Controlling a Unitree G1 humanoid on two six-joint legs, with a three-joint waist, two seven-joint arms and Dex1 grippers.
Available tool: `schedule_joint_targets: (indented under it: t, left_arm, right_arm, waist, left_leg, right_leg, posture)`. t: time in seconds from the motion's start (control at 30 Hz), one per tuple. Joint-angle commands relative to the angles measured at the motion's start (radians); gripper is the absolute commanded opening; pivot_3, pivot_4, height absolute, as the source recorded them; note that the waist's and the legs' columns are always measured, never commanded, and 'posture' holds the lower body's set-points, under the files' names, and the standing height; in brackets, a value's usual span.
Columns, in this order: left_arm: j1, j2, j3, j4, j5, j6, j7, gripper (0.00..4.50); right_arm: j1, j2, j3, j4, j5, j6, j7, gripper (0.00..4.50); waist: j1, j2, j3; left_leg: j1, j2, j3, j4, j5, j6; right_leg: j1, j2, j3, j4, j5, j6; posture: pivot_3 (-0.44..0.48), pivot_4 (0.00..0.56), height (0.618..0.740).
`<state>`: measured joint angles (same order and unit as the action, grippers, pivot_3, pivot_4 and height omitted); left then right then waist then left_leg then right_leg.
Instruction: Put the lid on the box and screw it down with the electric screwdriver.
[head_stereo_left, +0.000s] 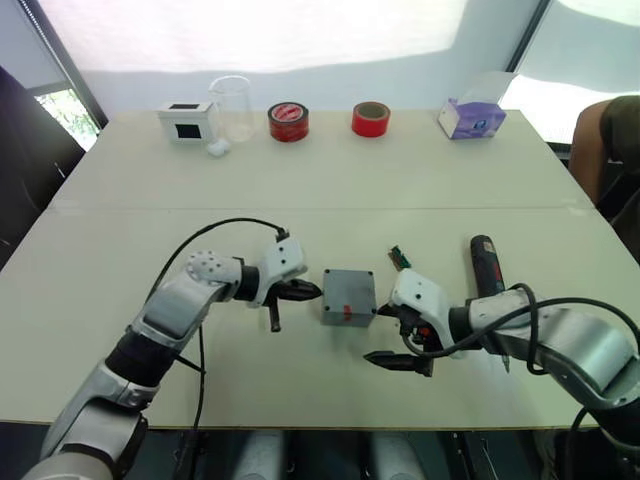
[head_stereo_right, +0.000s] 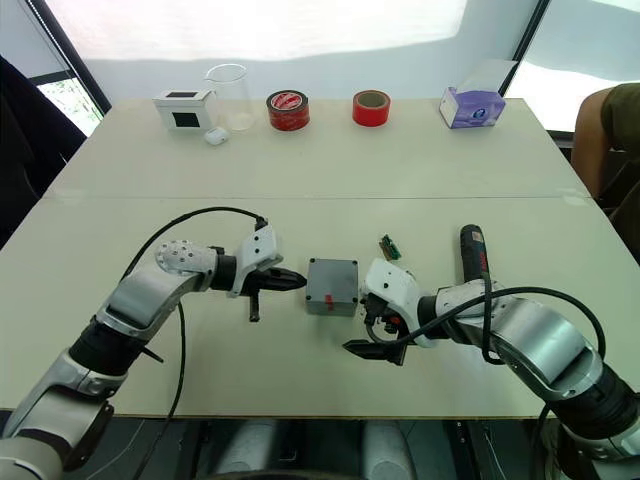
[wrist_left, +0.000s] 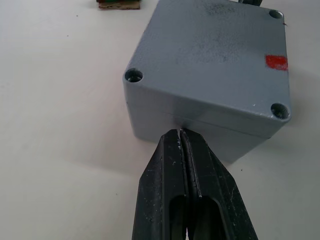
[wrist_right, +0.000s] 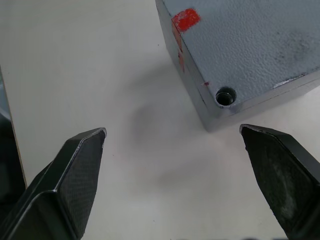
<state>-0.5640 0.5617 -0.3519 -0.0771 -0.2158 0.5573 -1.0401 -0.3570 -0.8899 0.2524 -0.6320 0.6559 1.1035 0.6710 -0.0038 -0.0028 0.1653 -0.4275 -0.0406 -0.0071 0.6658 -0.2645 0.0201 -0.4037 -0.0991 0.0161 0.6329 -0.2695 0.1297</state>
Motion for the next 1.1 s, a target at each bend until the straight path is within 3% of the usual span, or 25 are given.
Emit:
schedule_joint_targets:
  t: [0.03, 0.2, 0.4, 0.63, 0.83, 1.1]
  left_arm:
    - [-0.041, -0.042, -0.018, 0.012, 0.019, -0.033, 0.002, 0.00]
    - [-0.083, -0.081, -0.026, 0.083, 0.065, -0.068, 0.013, 0.00]
    - [-0.077, -0.030, -0.013, 0.091, 0.092, -0.091, -0.020, 0.00]
    - [-0.003, 0.063, -0.008, -0.043, 0.076, -0.012, -0.053, 0.00]
    - [0.048, 0.056, -0.032, -0.152, 0.051, 0.061, -0.048, 0.00]
    - [0.025, 0.015, -0.029, -0.112, 0.068, 0.052, -0.005, 0.00]
  right_arm:
    - [0.000, 0.109, -0.081, -0.020, 0.094, 0.063, -0.043, 4.49]
    - [0.008, 0.139, -0.124, -0.060, 0.133, 0.130, -0.060, 4.49]
    - [0.031, 0.026, -0.154, -0.077, 0.108, 0.100, -0.010, 4.49]
    - [0.011, -0.101, -0.066, 0.043, -0.088, -0.088, 0.058, 4.49]
    - [-0.066, -0.017, 0.027, 0.195, -0.248, -0.246, 0.058, 4.49]
    - [-0.038, 0.018, 0.036, 0.139, -0.221, -0.231, 0.152, 4.49]
  waist:
    - [0.001, -0.001, 0.000]
    - [0.016, -0.001, 0.000]
    - [0.015, -0.001, 0.000]
    - [0.013, -0.001, 0.000]
    - [0.015, -0.001, -0.001]
    - [0.015, -0.001, -0.001]
  left_leg:
    - [0.000, 0.000, 0.000, 0.000, 0.000, 0.000]
    - [0.000, 0.000, 0.000, 0.000, 0.000, 0.000]
    - [0.000, 0.000, 0.000, 0.000, 0.000, 0.000]
    - [0.000, 0.000, 0.000, 0.000, 0.000, 0.000]
    - [0.000, 0.000, 0.000, 0.001, 0.000, 0.000]
    - [0.000, 0.000, 0.000, 0.001, 0.000, 0.000]
  right_leg:
    - [0.000, 0.000, 0.000, 0.000, 0.000, 0.000]
    - [0.000, 0.000, 0.000, 0.000, 0.000, 0.000]
    - [0.000, 0.000, 0.000, 0.000, 0.000, 0.000]
    - [0.000, 0.000, 0.000, 0.001, 0.000, 0.000]
    - [0.000, 0.001, 0.000, 0.001, 0.000, 0.000]
    - [0.000, 0.001, 0.000, 0.001, 0.000, 0.000]
  posture:
    - [0.000, 0.150, 0.740]
    - [0.000, 0.150, 0.740]
    - [0.000, 0.150, 0.740]
    - [0.000, 0.150, 0.740]
    - [0.000, 0.150, 0.740]
    - [0.000, 0.150, 0.740]
